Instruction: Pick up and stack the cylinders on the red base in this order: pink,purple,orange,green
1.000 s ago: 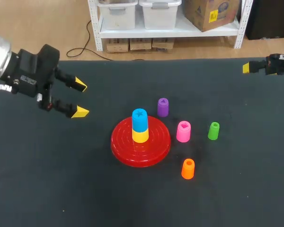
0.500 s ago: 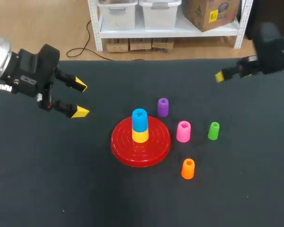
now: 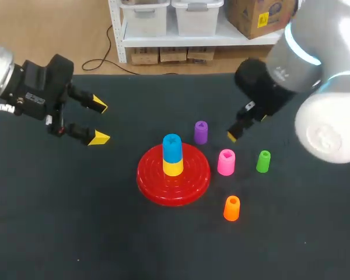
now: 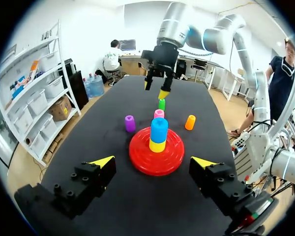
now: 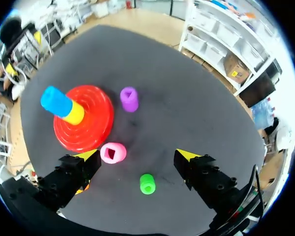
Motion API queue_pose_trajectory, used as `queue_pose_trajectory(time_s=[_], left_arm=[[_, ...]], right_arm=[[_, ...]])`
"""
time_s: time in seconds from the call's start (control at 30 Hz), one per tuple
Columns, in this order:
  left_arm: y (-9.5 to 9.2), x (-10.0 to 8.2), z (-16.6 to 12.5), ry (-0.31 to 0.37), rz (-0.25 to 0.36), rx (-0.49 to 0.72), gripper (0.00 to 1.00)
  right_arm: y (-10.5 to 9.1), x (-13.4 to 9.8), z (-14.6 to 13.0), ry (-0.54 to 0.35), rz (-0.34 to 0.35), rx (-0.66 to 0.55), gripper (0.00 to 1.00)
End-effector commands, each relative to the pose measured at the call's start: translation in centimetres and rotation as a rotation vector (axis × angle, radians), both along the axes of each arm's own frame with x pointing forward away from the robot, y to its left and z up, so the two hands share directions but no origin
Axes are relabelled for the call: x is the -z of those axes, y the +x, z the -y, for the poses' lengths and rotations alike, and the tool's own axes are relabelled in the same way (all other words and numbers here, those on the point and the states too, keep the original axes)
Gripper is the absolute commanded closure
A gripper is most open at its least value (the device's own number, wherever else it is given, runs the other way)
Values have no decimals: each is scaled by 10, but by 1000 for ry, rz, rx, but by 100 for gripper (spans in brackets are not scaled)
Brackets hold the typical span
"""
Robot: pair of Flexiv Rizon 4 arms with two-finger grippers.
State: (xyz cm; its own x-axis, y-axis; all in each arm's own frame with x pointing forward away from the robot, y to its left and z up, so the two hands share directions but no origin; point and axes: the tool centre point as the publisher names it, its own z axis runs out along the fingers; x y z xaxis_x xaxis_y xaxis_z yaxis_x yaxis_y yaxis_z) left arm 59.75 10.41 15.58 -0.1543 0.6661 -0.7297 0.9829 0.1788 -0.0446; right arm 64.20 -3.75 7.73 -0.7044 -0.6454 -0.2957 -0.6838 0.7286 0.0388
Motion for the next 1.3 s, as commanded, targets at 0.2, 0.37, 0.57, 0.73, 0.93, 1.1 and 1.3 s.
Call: queue_pose_trajectory(time_s=[0.2, 0.37, 0.57, 0.73, 0.93, 1.1, 1.3], left_arm=[[0, 1, -1, -4, 3, 0, 0], [0, 1, -1, -4, 3, 0, 0], [0, 1, -1, -4, 3, 0, 0], [0, 1, -1, -4, 3, 0, 0], [0, 1, -1, -4, 3, 0, 0], [0, 1, -1, -4, 3, 0, 0], [0, 1, -1, -4, 3, 0, 0]], right_arm=[[-15, 10, -12, -84, 13, 2, 0], [-23, 13, -22, -88, -24, -25, 0], [-25, 24, -32, -128, -69, -56, 0], [-21, 33, -34, -144, -90, -55, 0], [-23, 42, -31, -179, -106, -71, 0], [-24, 40, -30, -155, -60, -68, 0], [-24, 40, -30, -155, -60, -68, 0]])
